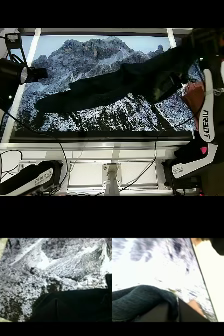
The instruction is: Fold the clothes and pants, and hang the long-sleeved shirts on hangers.
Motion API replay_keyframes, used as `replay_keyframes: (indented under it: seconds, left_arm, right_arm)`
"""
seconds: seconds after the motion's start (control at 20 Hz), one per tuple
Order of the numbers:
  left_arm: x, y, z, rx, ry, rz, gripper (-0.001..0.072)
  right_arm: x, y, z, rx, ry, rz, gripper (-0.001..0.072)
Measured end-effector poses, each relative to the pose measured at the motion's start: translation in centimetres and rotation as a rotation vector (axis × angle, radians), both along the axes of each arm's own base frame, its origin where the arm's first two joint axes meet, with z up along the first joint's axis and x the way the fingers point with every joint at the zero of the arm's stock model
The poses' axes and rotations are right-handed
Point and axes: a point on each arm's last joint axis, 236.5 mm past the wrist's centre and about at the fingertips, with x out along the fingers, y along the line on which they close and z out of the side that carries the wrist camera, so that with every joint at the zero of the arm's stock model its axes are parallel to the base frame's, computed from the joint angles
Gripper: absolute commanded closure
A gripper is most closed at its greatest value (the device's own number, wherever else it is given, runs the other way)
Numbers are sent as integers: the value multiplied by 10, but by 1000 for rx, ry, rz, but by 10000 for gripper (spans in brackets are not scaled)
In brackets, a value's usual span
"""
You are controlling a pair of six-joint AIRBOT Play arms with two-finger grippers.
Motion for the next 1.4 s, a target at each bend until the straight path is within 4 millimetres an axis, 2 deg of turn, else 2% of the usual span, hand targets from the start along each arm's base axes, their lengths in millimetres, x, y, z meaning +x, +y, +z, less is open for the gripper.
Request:
replay_keyframes:
  seconds: [0.05,0.15,0.3,0.35,0.4,0.5,0.65,0.7,0.85,0.9,0.95,1.0,1.1,1.3,1.4]
  left_arm:
    - [0,-2,0,1,1,-4,686]
    - [0,-5,-1,4,5,-16,677]
    - [4,-8,2,31,3,-63,675]
    - [7,-10,3,40,-5,-82,636]
    - [9,-11,4,49,-8,-99,554]
    - [14,-16,-3,40,0,-121,560]
    - [23,-38,-35,-17,69,-189,565]
    - [26,-48,-49,-48,94,-213,628]
    - [43,-85,-90,-250,109,-209,627]
    - [50,-96,-100,-346,96,-182,554]
    - [58,-108,-108,-458,80,-148,377]
    - [65,-116,-114,-562,67,-111,230]
    - [78,-114,-121,-670,38,-71,203]
    - [95,-84,-137,-760,8,-7,201]
    - [101,-76,-144,-784,13,-16,201]
  right_arm:
    - [-3,-11,0,14,-2,-21,277]
    - [-10,-27,-7,55,7,-58,277]
    - [-18,-42,-14,90,22,-96,277]
    - [-21,-46,-15,93,27,-108,278]
    - [-22,-48,-16,99,31,-115,278]
    - [-24,-50,-18,113,35,-122,277]
    - [-25,-48,-24,140,43,-122,278]
    - [-24,-47,-25,147,44,-121,278]
    - [-23,-44,-31,168,51,-117,277]
    - [-23,-43,-32,170,51,-115,277]
    - [-22,-42,-33,176,53,-113,278]
    - [-21,-41,-33,180,49,-109,277]
    - [-19,-40,-34,184,42,-101,278]
    - [-11,-35,-31,195,13,-76,278]
    - [-7,-34,-29,198,-2,-65,278]
